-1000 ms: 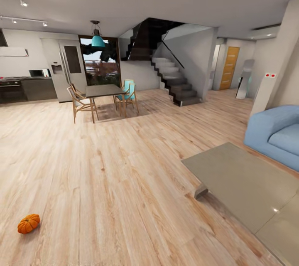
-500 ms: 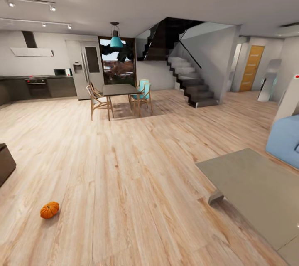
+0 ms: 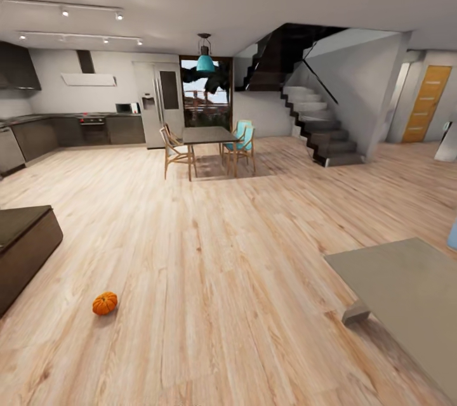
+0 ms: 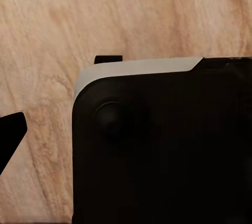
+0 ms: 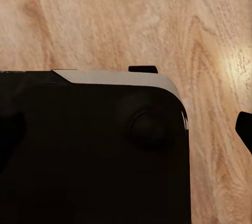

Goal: Place each of the two pumpkins and all three candles from the living room inside a cabinet in the living room (use any cabinet), then make sure every cabinet is closed, and position the cauldron so it is next to a table in the living room.

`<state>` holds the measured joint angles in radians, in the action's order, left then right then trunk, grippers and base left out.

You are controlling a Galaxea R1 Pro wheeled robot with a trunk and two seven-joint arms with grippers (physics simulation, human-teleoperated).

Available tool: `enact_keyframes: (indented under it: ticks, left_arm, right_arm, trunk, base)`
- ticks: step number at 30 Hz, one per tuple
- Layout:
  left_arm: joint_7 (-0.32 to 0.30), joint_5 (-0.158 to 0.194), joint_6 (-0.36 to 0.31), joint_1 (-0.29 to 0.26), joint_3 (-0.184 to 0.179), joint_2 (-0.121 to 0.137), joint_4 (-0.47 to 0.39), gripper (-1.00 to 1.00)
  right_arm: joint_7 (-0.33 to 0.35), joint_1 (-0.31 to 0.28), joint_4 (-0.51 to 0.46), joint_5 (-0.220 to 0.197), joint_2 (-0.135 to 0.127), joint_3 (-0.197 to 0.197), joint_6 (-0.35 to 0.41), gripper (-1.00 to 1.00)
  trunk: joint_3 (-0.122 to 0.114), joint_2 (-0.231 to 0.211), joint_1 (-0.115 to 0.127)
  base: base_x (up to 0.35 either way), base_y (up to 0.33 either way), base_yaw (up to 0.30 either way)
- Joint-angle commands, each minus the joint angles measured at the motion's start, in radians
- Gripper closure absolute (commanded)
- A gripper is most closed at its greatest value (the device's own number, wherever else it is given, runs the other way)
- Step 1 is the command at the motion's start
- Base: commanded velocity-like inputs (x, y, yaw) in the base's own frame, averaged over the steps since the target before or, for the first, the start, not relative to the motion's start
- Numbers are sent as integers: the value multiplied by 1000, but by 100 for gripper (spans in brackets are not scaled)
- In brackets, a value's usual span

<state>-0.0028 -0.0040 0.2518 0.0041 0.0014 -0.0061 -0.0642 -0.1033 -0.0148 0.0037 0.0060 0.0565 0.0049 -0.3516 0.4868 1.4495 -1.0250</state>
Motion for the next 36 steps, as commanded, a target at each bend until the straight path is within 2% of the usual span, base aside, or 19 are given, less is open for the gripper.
enact_keyframes:
  ticks: [1, 36]
  left_arm:
    - [0, 0, 1, 0, 0, 0, -1, -100]
    - [0, -2, 1, 0, 2, -1, -2, -100]
  right_arm:
    - [-4, 0, 1, 1, 0, 1, -3, -100]
    - [-6, 0, -2, 0, 0, 0, -7, -100]
  trunk:
    - [1, 0, 0]
    - [15, 0, 0]
  base:
    - [0, 0, 255]
    - [0, 0, 255]
